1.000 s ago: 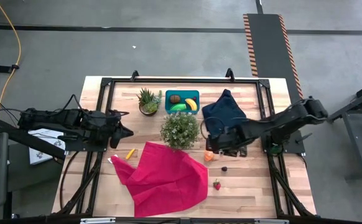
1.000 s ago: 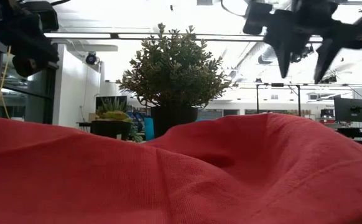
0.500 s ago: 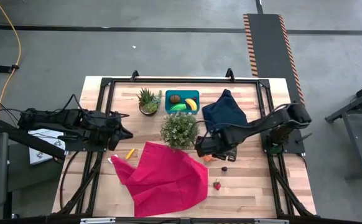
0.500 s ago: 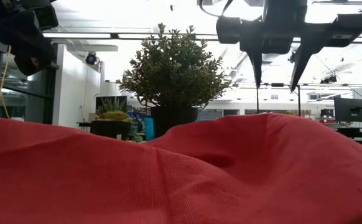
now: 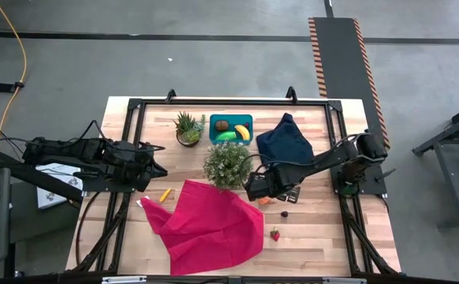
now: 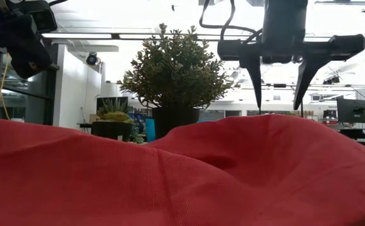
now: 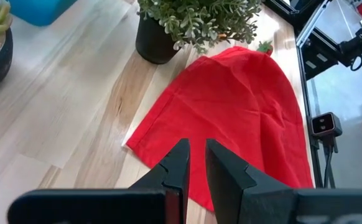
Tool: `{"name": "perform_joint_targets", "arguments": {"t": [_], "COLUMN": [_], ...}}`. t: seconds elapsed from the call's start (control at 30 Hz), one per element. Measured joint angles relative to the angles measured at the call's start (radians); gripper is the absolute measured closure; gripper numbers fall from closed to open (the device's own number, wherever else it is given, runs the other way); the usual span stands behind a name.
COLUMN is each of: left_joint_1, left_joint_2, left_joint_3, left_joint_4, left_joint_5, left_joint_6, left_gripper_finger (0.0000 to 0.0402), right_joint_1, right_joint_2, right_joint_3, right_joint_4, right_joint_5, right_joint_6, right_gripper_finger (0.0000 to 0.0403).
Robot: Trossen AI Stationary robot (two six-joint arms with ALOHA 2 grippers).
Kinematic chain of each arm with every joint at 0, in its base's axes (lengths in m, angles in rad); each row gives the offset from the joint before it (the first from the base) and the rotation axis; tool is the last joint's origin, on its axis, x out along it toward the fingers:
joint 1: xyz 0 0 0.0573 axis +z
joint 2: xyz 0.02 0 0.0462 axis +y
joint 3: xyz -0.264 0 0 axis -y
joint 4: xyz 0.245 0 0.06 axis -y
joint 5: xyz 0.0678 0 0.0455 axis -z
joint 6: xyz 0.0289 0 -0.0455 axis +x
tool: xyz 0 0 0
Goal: Pick and placing Produce into tupperware
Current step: Put the light orange croissant into the blue bin
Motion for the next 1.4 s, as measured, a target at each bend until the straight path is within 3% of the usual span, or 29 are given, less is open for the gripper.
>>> {"name": "perform_joint_targets", "arguments": {"t": [0.23, 0.6, 1.4], "left_joint_1": [0.0, 0.0, 0.0], "left_joint_2": [0.0, 0.0, -0.001], "left_joint_3": [0.0, 0.0, 0.0], "left_joint_4": [-0.005, -0.013, -0.033], "left_joint_5": [0.0, 0.0, 0.0], "left_joint_6": [-0.005, -0.008, -0.027], "left_gripper_finger": [0.0362, 0.0362, 0.0362], "right_joint_1": [-0.009, -0.019, -0.045], "right_joint_2": [0.001, 0.002, 0.087], "right_joint_3": [-0.001, -0.112, -0.115], "right_joint_4": [-0.027, 0.142, 0.204], "right_joint_5": [0.001, -0.026, -0.067], "right_joint_6": [0.041, 0.11, 0.103], "right_gripper_finger": [0.0146, 0.0146, 0.0146]}}
